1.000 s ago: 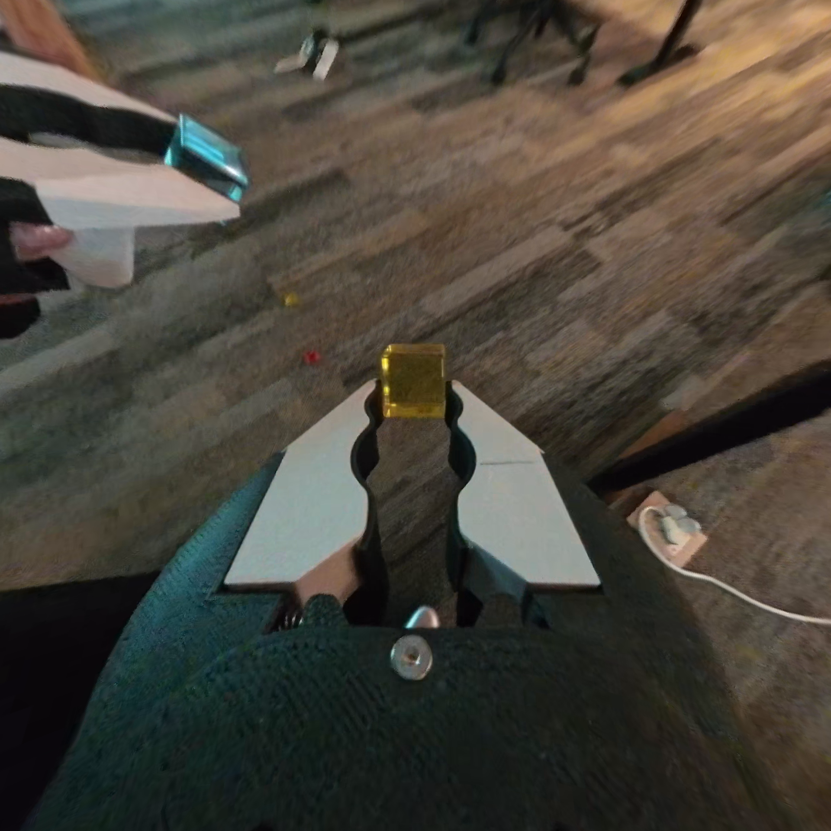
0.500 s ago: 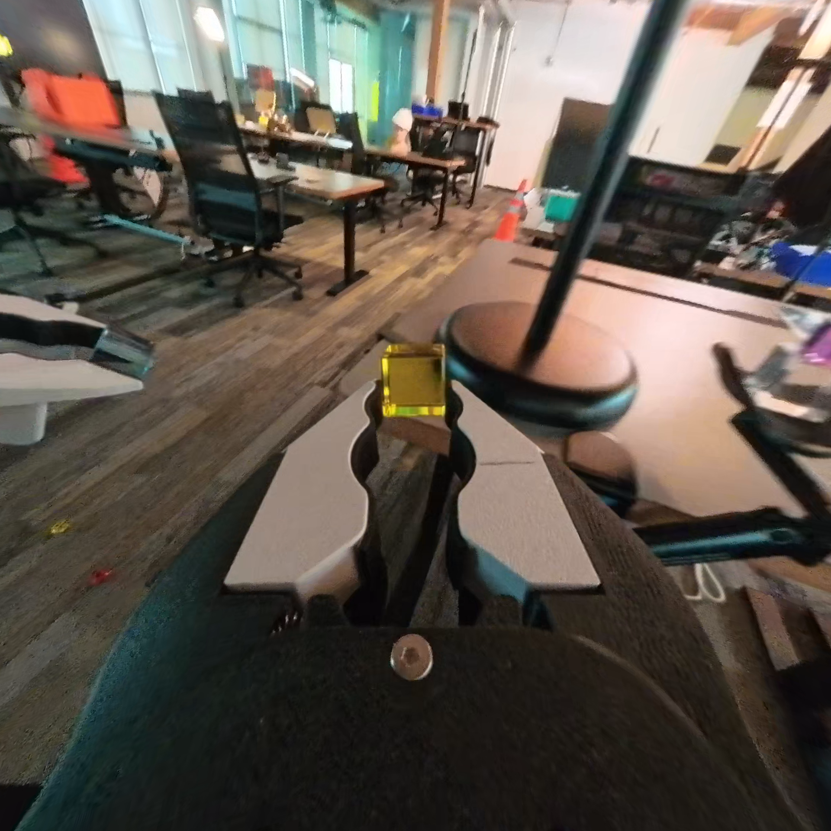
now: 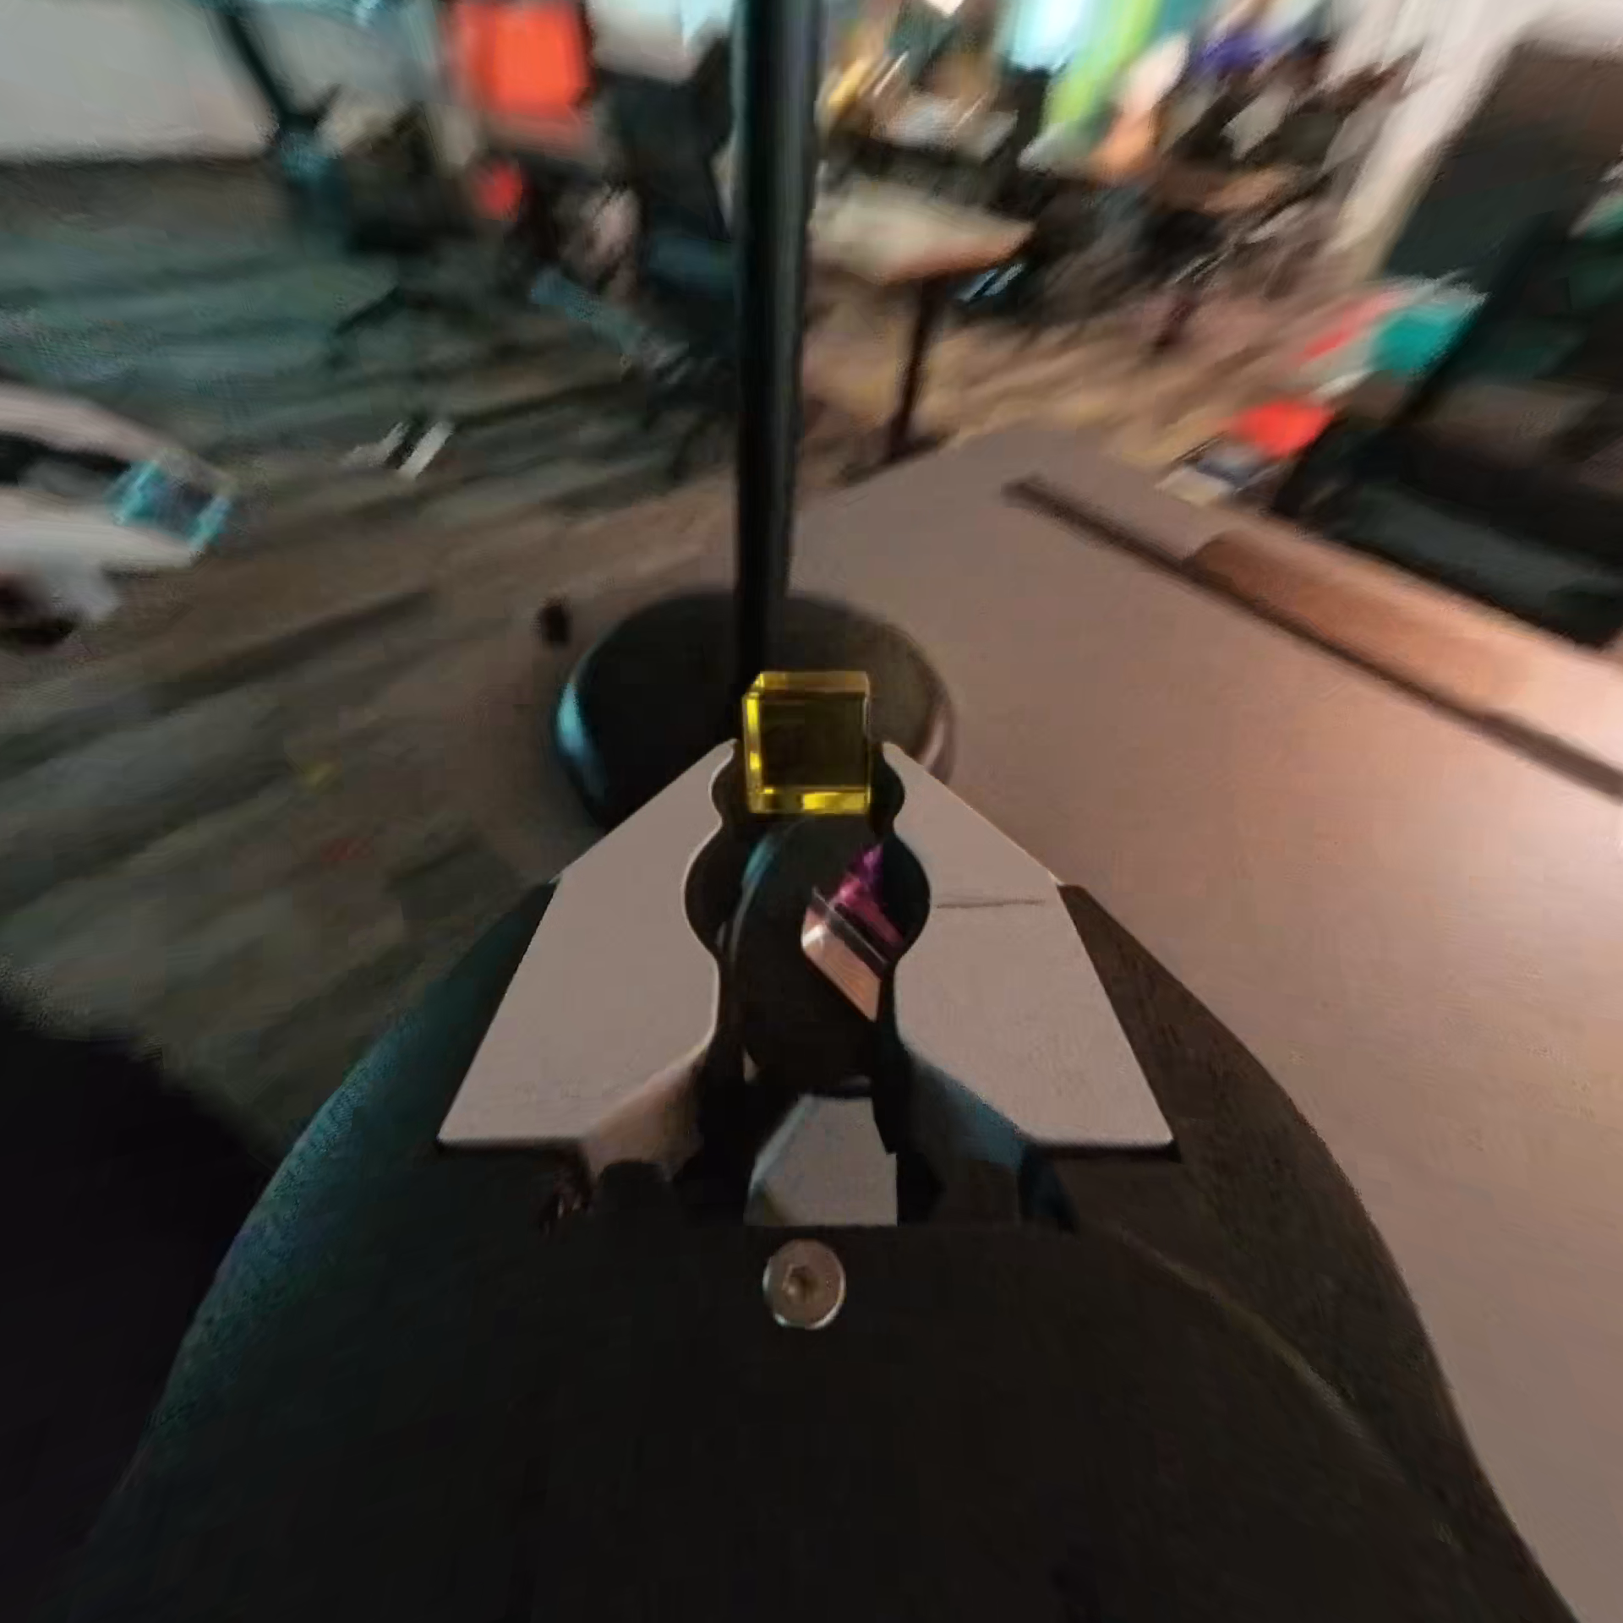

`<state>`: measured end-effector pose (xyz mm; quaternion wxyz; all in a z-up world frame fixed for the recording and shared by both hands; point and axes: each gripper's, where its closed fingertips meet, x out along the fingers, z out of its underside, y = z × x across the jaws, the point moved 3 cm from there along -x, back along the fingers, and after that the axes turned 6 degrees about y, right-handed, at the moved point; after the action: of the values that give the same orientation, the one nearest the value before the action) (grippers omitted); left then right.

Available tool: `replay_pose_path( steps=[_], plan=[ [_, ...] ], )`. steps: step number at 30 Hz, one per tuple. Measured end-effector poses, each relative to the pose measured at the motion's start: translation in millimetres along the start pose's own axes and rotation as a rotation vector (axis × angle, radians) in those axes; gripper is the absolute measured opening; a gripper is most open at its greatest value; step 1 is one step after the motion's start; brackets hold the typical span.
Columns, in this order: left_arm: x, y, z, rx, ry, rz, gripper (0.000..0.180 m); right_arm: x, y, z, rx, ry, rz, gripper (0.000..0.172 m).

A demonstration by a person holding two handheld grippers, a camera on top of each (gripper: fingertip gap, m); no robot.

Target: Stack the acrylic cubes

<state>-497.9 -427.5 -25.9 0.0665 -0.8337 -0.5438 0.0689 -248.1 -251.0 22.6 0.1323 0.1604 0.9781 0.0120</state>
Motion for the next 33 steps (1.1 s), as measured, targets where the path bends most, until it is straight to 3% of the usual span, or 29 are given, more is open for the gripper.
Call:
replay_pose_path(
  steps=[5,12,17,33],
  plan=[
    [40.2,4.2,-20.8,-0.022,0.064,-0.040,0.027,2.7,34.2,3.5,-0.171,-0.506,-0.331,0.025],
    [70.1,30.9,-28.7,-0.023,0.065,-0.049,0.027,17.8,32.9,12.2,-0.340,-0.897,-0.595,0.025],
    [77.6,39.8,-26.8,-0.009,0.052,-0.048,0.027,25.6,33.4,24.5,-0.398,-0.972,-0.626,0.025],
    [77.4,44.3,-29.0,-0.023,0.031,-0.061,0.027,32.4,32.6,30.3,-0.371,-0.962,-0.657,0.025]
  ],
)
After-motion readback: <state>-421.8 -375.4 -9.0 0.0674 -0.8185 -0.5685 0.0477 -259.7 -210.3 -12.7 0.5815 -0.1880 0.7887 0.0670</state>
